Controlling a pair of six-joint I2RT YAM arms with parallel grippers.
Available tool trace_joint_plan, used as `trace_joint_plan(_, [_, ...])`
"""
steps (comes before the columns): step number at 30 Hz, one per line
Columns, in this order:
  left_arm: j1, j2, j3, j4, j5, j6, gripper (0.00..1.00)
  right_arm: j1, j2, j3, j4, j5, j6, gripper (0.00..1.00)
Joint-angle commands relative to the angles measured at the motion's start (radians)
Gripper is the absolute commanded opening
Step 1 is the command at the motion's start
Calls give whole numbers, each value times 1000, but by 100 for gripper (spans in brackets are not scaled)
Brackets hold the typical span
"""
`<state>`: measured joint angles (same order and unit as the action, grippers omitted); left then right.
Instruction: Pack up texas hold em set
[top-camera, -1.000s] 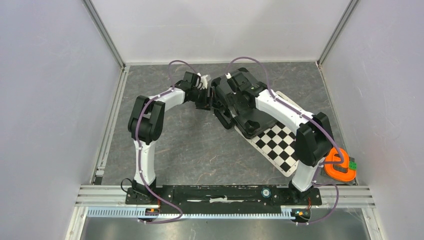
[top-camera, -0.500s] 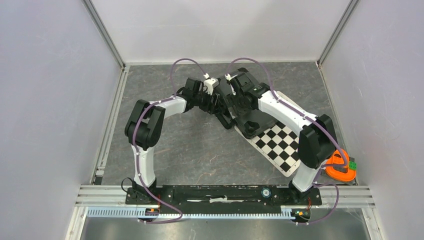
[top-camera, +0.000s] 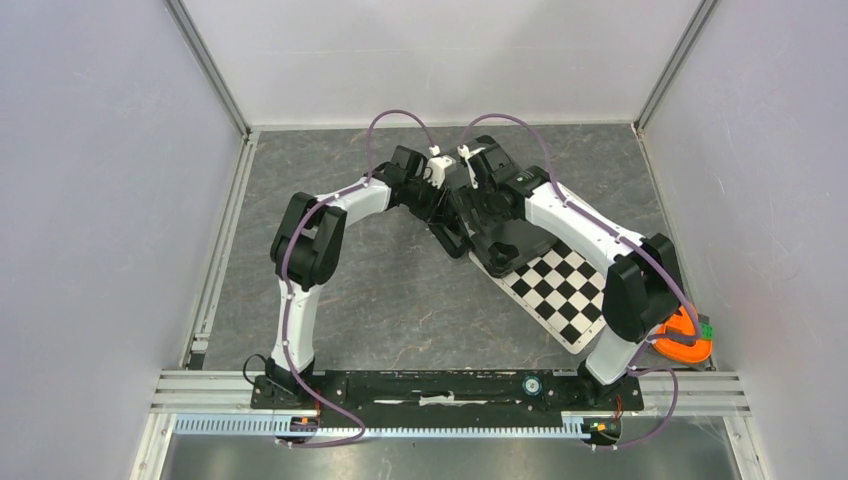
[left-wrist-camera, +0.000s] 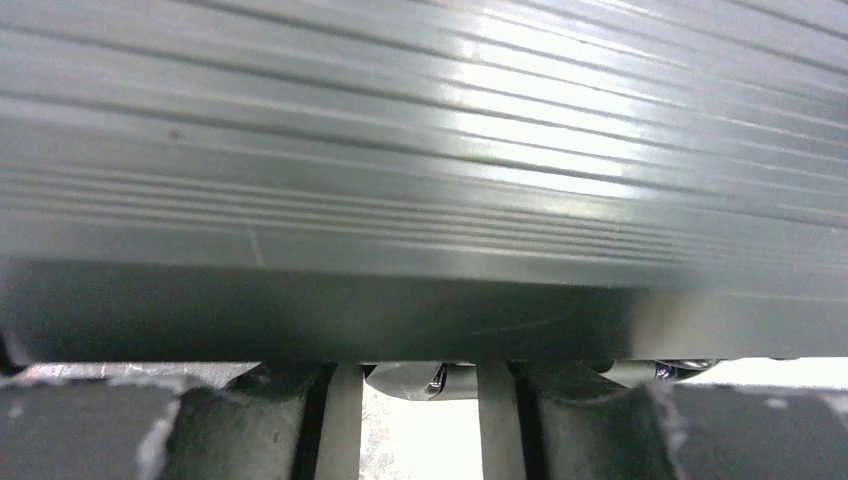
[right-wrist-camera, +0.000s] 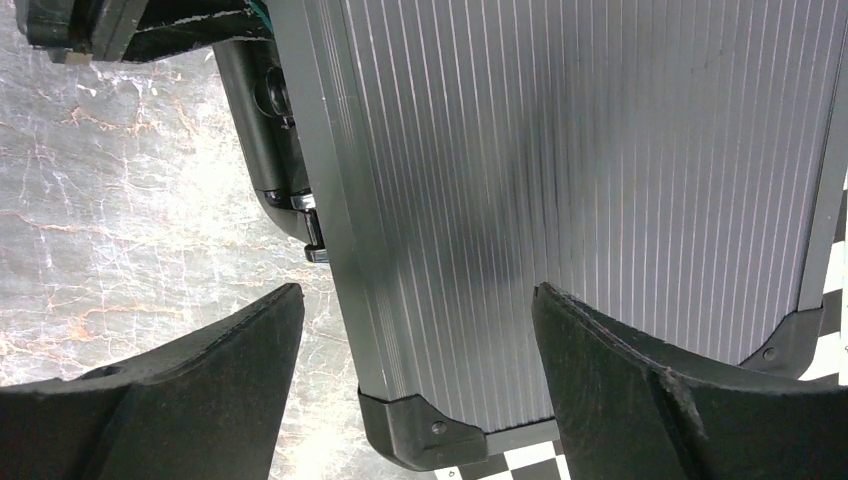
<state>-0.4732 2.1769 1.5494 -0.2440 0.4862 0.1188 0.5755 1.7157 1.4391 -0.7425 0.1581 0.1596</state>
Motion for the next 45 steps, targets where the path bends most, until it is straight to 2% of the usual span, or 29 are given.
trace_joint_plan(1, [-18,33,60,-13,-37,38,19,-13,-39,-15,28,-14,7,90])
trace_joint_plan(5, [-21,-49,-20,116,19,-22,10,-27,-46,-28,30,-29,12,89])
trace_joint_plan(10, [-33,-155,-11,165,23,-180,2,-54,-62,-26,31,-39,11,89])
trace_joint_plan(14, [-34,-219,27,112,-1,-258,2,-74,-70,-26,32,-55,7,88])
trace_joint_plan(26, [-33,-380,-27,-42,-33,-274,2,-89,-100,-26,26,-84,-8,88])
trace_joint_plan(30, [-33,-421,-116,-67,-70,-263,2,-89,-125,-64,26,-84,-4,88])
trace_joint_plan(39, [-33,-443,-251,-54,-37,-283,2,-90,-140,-109,37,-105,4,88])
trace_joint_plan(45, [-34,-390,-243,-60,-17,-287,3,-88,-138,-115,49,-129,-19,88])
